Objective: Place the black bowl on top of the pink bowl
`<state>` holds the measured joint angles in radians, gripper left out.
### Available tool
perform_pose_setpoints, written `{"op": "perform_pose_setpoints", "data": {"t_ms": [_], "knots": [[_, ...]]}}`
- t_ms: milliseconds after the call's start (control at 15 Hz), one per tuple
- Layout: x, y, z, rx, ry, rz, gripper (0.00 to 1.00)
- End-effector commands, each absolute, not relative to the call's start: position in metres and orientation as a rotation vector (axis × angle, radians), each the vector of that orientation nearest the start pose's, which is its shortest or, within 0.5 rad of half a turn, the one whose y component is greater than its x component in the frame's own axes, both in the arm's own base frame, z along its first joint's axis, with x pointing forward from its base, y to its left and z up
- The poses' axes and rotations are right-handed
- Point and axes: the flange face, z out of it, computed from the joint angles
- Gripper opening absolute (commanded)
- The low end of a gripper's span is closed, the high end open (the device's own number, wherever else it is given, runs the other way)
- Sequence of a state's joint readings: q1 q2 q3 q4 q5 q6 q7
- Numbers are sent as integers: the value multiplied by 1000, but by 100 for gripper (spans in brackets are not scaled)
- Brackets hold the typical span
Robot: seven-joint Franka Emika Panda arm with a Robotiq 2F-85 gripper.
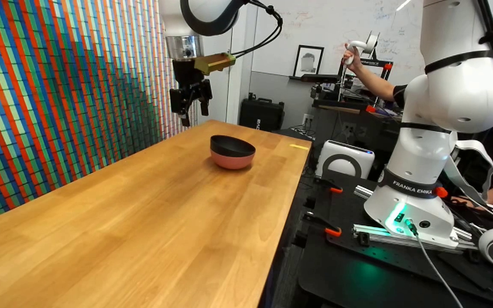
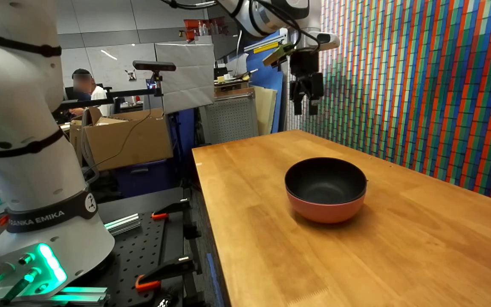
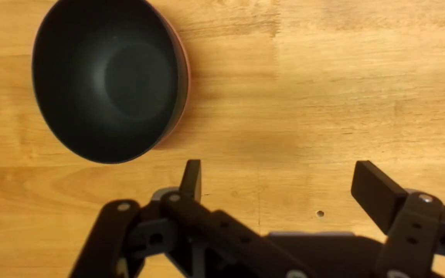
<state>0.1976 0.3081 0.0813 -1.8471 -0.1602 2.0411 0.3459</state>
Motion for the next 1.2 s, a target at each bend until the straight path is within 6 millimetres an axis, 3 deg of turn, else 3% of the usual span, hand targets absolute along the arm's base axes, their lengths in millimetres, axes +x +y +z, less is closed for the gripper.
{"op": "perform_pose_setpoints", "data": {"t_ms": [0,533,600,1133], "knots": [[615,137,365,-3252,-50,158,100],[632,133,397,-3230,-36,87,100],[625,133,388,-3250,-26,69,100],[626,133,390,-3250,-25,67,100]]}}
